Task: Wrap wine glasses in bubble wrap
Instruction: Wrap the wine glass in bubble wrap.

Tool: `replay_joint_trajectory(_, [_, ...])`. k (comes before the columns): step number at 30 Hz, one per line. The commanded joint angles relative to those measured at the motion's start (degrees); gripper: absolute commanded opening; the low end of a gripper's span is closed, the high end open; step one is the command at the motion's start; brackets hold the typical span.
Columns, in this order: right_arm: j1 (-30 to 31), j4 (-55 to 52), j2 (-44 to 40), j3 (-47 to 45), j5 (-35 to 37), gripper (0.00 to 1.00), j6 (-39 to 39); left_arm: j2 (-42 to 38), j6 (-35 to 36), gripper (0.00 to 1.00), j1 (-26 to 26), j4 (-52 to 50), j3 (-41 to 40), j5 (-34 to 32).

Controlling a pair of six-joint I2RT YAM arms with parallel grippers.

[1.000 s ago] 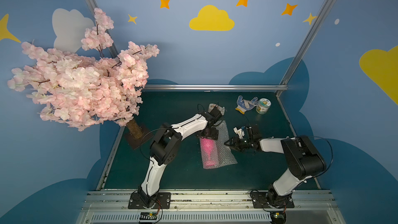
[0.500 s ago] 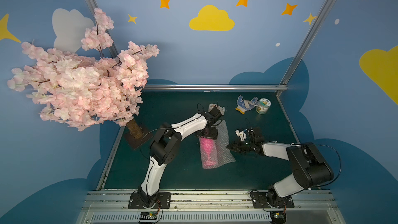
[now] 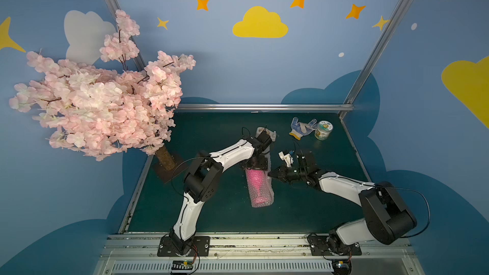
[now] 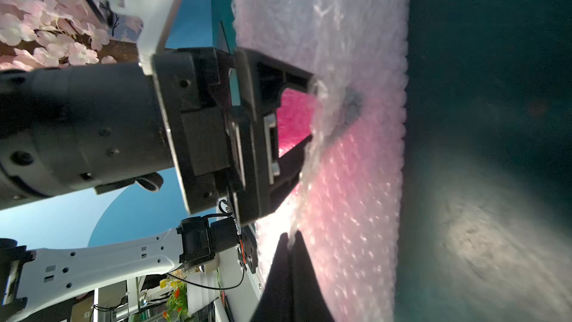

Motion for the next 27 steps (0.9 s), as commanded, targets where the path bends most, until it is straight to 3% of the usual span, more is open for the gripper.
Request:
replay_joint_trajectory(1, [1.69, -0.62, 1.36, 1.31, 1.31, 0.00, -0.13, -3.63, -2.99, 0.91, 1.00, 0.80, -1.43, 2.11])
replay_joint_trajectory(11, [3.85, -0.28, 2.95, 1.61, 2.42, 0.00, 0.17, -11.33, -5.95, 0.93, 2.74, 5.70, -7.63, 3.04])
replay_joint_trajectory(18, [4.15, -0.34, 3.88, 4.28, 2.70, 0.00, 1.26, -11.31, -5.72, 0.94, 3.14, 5.82, -8.91, 4.40])
replay_joint_trajectory(27, [4.45, -1.11, 5.47, 5.44, 2.43, 0.00, 0.81, -22.30, -6.68, 0.96, 3.14, 18.39, -21.20, 4.37])
